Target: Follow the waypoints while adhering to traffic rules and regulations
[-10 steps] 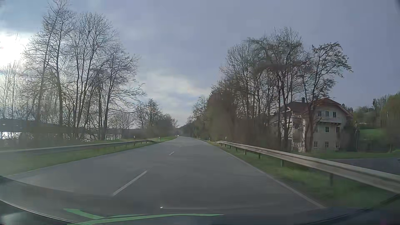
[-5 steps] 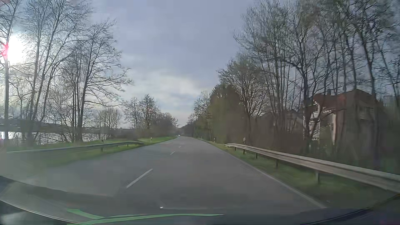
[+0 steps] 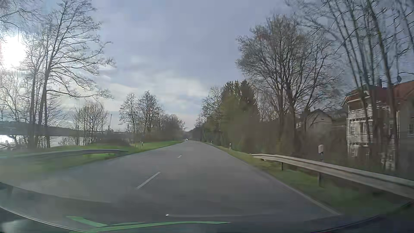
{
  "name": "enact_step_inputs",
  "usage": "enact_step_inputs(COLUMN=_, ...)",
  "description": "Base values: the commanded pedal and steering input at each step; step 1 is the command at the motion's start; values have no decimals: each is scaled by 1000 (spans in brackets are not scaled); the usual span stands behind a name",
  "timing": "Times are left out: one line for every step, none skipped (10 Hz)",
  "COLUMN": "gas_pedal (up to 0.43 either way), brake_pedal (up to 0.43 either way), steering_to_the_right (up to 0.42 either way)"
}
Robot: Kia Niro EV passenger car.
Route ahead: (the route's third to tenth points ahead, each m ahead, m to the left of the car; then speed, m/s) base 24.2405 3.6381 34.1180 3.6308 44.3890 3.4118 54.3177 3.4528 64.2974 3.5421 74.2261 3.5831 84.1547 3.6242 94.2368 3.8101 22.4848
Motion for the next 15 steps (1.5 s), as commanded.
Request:
enact_step_inputs(gas_pedal=268, brake_pedal=0, steering_to_the_right=-3)
enact_step_inputs(gas_pedal=268, brake_pedal=0, steering_to_the_right=-3)
enact_step_inputs(gas_pedal=268, brake_pedal=0, steering_to_the_right=-3)
enact_step_inputs(gas_pedal=268, brake_pedal=0, steering_to_the_right=-3)
enact_step_inputs(gas_pedal=268, brake_pedal=0, steering_to_the_right=-3)
enact_step_inputs(gas_pedal=268, brake_pedal=0, steering_to_the_right=-3)
enact_step_inputs(gas_pedal=268, brake_pedal=0, steering_to_the_right=-3)
enact_step_inputs(gas_pedal=268, brake_pedal=0, steering_to_the_right=-3)
enact_step_inputs(gas_pedal=268, brake_pedal=0, steering_to_the_right=-3)
enact_step_inputs(gas_pedal=268, brake_pedal=0, steering_to_the_right=-3)
enact_step_inputs(gas_pedal=268, brake_pedal=0, steering_to_the_right=-3)
enact_step_inputs(gas_pedal=268, brake_pedal=0, steering_to_the_right=-3)
enact_step_inputs(gas_pedal=268, brake_pedal=0, steering_to_the_right=-3)
enact_step_inputs(gas_pedal=268, brake_pedal=0, steering_to_the_right=-3)
enact_step_inputs(gas_pedal=268, brake_pedal=0, steering_to_the_right=-3)
